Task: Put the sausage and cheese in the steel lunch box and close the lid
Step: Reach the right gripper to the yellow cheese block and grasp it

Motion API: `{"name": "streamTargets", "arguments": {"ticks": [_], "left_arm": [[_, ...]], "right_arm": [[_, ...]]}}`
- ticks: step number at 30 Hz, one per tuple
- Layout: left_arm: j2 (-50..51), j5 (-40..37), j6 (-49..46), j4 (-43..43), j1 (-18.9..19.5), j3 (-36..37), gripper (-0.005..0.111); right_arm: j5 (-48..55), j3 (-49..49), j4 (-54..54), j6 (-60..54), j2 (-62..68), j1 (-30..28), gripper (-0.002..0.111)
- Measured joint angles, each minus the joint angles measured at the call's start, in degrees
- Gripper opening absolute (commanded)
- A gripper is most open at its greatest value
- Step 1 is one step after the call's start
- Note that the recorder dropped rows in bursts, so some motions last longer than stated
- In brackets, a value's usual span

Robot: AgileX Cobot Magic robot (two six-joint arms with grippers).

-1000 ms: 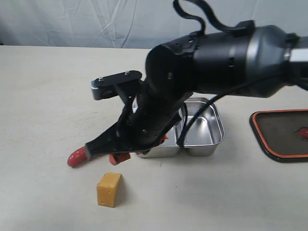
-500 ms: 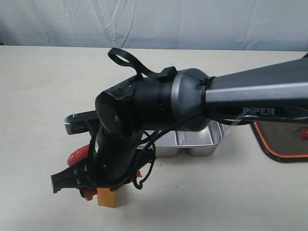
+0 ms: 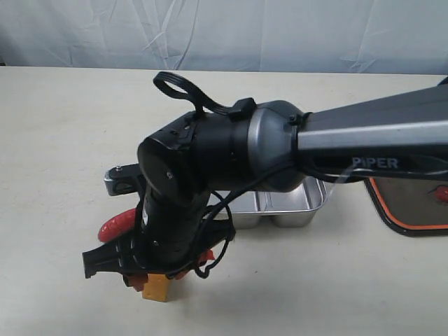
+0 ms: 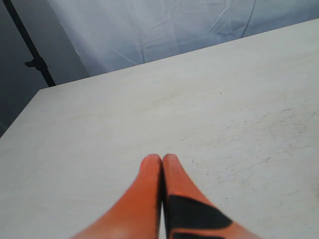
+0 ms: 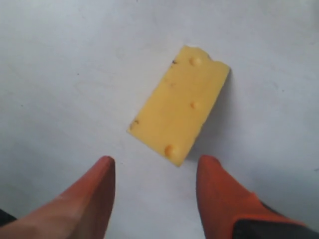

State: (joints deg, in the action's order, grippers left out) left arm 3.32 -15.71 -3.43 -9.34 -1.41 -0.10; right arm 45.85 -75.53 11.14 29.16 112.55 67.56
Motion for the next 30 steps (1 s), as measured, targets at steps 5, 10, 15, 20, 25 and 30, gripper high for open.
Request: {"name": "streamTargets", "arguments": {"ticks": [5,10,15,20,25,30], "left_arm": [[0.0,0.0,0.0,0.0,0.0,0.0,0.0],[0.0,0.0,0.0,0.0,0.0,0.0,0.0],[0.0,0.0,0.0,0.0,0.0,0.0,0.0],[0.0,0.0,0.0,0.0,0.0,0.0,0.0],[0.0,0.0,0.0,0.0,0.0,0.0,0.0],[0.0,0.0,0.0,0.0,0.0,0.0,0.0]], "right_arm": [[-1.3,0.0,-0.1,3.6,0.0,0.0,0.049],[-2.6,0.0,0.0,5.2,0.7,0.0,0.076],[-2.5,0.0,0.0,5.3,1.7,0.0,0.081],[-3.0,0.0,0.0,6.0,2.8,0.0,0.079],[-3.9,0.0,-0.1,6.4,3.8,0.0,0.041],[-3.8,0.0,-0.1,6.0,3.9,0.0,0.001]]}}
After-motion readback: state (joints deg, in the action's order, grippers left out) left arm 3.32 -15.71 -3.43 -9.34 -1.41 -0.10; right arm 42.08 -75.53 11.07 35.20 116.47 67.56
